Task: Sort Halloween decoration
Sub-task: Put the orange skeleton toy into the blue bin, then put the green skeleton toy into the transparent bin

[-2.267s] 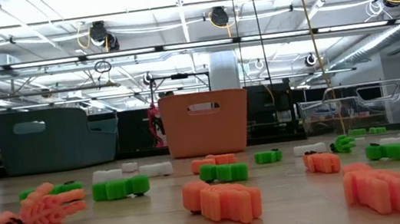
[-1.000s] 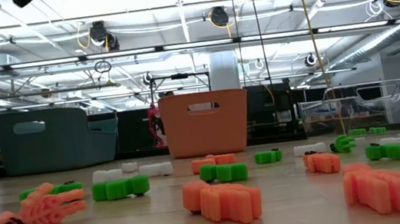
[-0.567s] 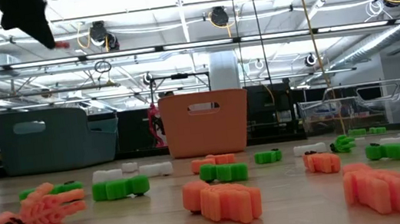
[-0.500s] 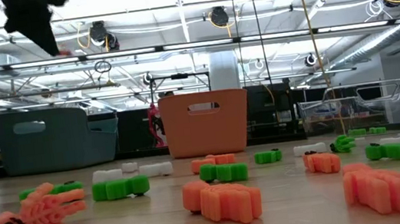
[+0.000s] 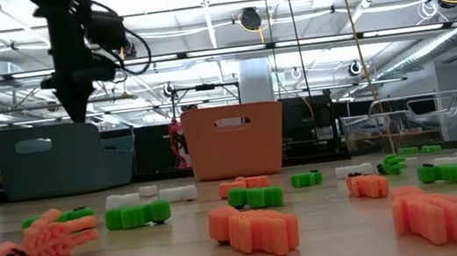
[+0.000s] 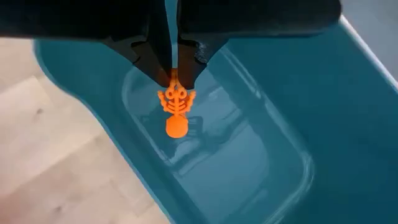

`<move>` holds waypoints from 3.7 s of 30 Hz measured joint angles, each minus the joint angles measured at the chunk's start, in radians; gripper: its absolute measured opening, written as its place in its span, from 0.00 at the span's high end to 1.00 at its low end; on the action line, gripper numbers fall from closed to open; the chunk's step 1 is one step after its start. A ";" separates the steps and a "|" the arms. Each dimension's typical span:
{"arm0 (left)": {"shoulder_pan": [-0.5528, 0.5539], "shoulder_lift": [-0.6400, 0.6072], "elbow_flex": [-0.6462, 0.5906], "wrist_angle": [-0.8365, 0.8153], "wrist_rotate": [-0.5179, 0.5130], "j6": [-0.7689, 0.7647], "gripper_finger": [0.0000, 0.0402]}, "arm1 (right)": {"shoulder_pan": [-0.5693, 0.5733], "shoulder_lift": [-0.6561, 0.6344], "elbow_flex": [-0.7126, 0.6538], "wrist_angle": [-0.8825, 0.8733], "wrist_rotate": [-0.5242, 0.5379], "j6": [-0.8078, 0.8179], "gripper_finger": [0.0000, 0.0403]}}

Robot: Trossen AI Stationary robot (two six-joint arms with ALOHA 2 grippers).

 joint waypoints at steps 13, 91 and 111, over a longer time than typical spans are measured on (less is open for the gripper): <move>0.113 0.097 0.000 0.099 0.019 0.017 0.93 | 0.005 0.000 0.000 0.003 -0.006 0.007 0.55; -1.094 -0.223 0.012 0.481 0.055 -0.690 0.58 | 0.084 0.260 -0.312 0.185 -0.340 0.184 0.38; -1.094 -0.223 0.012 0.480 0.035 -0.690 0.58 | 0.162 0.259 -0.445 0.320 -0.267 0.182 0.40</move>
